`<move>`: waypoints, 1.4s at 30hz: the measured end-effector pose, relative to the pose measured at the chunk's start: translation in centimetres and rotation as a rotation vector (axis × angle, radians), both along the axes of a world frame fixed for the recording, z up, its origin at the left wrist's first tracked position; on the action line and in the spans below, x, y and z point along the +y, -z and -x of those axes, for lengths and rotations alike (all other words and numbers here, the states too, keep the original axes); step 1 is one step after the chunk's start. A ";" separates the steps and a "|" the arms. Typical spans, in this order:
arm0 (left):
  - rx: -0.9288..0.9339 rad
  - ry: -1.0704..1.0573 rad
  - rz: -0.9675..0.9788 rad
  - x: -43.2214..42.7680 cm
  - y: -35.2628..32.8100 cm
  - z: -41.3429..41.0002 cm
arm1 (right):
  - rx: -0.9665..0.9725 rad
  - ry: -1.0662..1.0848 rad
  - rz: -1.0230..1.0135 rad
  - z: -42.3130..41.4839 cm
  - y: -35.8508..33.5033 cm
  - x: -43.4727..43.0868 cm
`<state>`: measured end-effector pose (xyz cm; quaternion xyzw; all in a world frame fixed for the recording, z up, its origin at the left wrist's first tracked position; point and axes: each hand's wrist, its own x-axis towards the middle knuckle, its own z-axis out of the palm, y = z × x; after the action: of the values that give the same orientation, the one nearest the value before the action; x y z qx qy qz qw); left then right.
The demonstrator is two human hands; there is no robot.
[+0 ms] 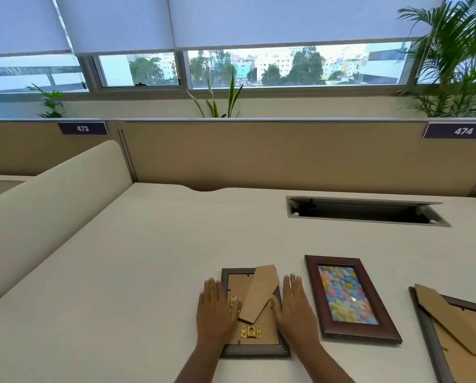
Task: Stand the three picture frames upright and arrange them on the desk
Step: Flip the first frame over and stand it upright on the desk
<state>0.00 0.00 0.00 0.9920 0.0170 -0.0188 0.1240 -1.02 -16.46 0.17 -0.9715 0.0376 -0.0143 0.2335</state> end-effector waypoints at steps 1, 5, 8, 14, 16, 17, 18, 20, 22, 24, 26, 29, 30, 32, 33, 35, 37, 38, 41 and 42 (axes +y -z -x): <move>0.006 -0.021 0.007 0.1 0.2 -0.1 | 0.019 0.016 -0.012 0.0 0.3 0.0; -0.075 -0.063 -0.025 -0.5 0.0 0.1 | 0.069 0.054 -0.051 0.5 0.7 0.5; -0.072 -0.106 -0.030 -1.0 -0.5 0.5 | 0.038 0.059 0.009 0.7 0.6 0.5; -0.012 -0.244 0.205 -2.2 -1.5 0.4 | 0.045 0.176 -0.086 0.4 -0.6 1.6; 0.021 -0.290 0.307 -2.4 -2.1 0.2 | 0.081 0.234 -0.201 0.0 -1.1 1.9; 0.041 -0.307 0.346 -2.4 -2.3 0.1 | 0.111 0.258 -0.245 -0.2 -1.4 2.0; 0.057 -0.317 0.380 -2.4 -2.5 0.1 | 0.135 0.276 -0.280 -0.5 -1.6 1.9; 0.079 -0.333 0.428 -2.3 -2.6 0.0 | 0.179 0.306 -0.351 -0.9 -1.9 1.7; 0.085 -0.336 0.486 -2.2 -2.7 -0.1 | 0.211 0.329 -0.435 -1.3 -2.2 1.3; 0.076 -0.341 0.601 -1.9 -3.0 -0.2 | 0.217 0.339 -0.549 -1.7 -2.7 0.7; 0.063 -0.358 0.719 -1.6 -3.5 -0.5 | 0.197 0.326 -0.650 -2.1 -3.5 -0.1; 0.070 -0.345 0.861 -0.9 -4.5 -1.3 | 0.178 0.257 -0.753 -2.9 -5.6 -2.0; 0.103 -0.345 0.936 -0.7 -5.0 -1.5 | 0.180 0.216 -0.800 -3.0 -6.3 -2.6; 0.205 -0.359 1.093 -0.6 -6.2 -1.9 | 0.123 0.095 -0.816 -2.9 -7.1 -3.5; 0.263 -0.355 1.136 -0.6 -6.9 -2.0 | 0.071 0.027 -0.765 -2.8 -7.1 -3.9; 0.361 -0.316 1.141 -0.5 -7.9 -2.1 | -0.081 -0.096 -0.551 -2.5 -7.0 -4.1; 0.438 -0.277 1.143 -0.6 -8.5 -1.9 | -0.232 -0.138 -0.416 -2.2 -6.8 -4.0; 0.469 -0.273 1.161 -0.5 -8.7 -1.9 | -0.288 -0.123 -0.412 -2.1 -6.9 -4.0; 0.552 -0.295 1.275 -0.1 -9.3 -1.8 | -0.418 -0.142 -0.371 -2.2 -7.7 -4.4; 0.569 -0.269 1.295 0.1 -9.4 -1.8 | -0.449 -0.183 -0.396 -2.1 -8.0 -4.5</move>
<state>1.81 0.12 9.41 0.6652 0.1562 -0.2676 0.6794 1.05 -20.97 8.14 -0.8791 -0.1005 -0.2000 0.4208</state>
